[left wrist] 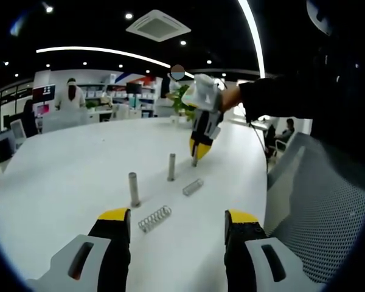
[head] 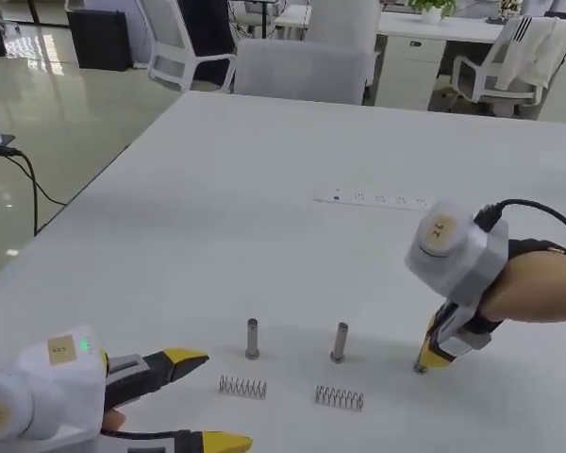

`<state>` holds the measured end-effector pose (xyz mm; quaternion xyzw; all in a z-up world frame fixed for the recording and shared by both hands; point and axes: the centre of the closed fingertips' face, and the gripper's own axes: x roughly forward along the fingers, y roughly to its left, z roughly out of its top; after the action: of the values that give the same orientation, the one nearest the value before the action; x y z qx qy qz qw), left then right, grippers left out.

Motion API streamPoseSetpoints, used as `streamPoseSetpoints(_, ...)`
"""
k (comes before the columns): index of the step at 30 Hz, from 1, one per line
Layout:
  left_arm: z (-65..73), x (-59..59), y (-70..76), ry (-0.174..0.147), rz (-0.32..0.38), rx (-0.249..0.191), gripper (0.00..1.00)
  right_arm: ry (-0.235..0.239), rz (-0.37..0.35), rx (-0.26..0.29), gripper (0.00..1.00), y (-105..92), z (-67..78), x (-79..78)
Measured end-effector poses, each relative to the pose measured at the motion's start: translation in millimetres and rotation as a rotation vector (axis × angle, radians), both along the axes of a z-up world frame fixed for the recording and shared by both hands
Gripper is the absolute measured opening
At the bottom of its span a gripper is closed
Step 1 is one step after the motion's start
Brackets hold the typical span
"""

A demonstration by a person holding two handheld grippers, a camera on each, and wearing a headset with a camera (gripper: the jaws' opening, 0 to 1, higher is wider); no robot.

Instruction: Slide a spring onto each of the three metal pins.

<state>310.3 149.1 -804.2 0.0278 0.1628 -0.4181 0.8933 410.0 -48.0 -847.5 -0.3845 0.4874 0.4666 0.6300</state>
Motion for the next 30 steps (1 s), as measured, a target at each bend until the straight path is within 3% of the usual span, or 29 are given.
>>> streamPoseSetpoints(16,0.0,-0.4,0.0,0.001,-0.006,0.006,0.58,-0.002,-0.009,0.023,0.10,-0.1,-7.6,-2.5)
streamPoseSetpoints(23,0.4,-1.0,-0.2,0.000,-0.009,0.006,0.58,-0.015,-0.027,0.045,0.14,-2.1,-6.6,-2.7)
streamPoseSetpoints(30,0.7,-1.0,-0.8,-0.002,-0.011,0.004,0.58,-0.050,-0.076,0.114,0.16,-3.4,-1.7,-0.5)
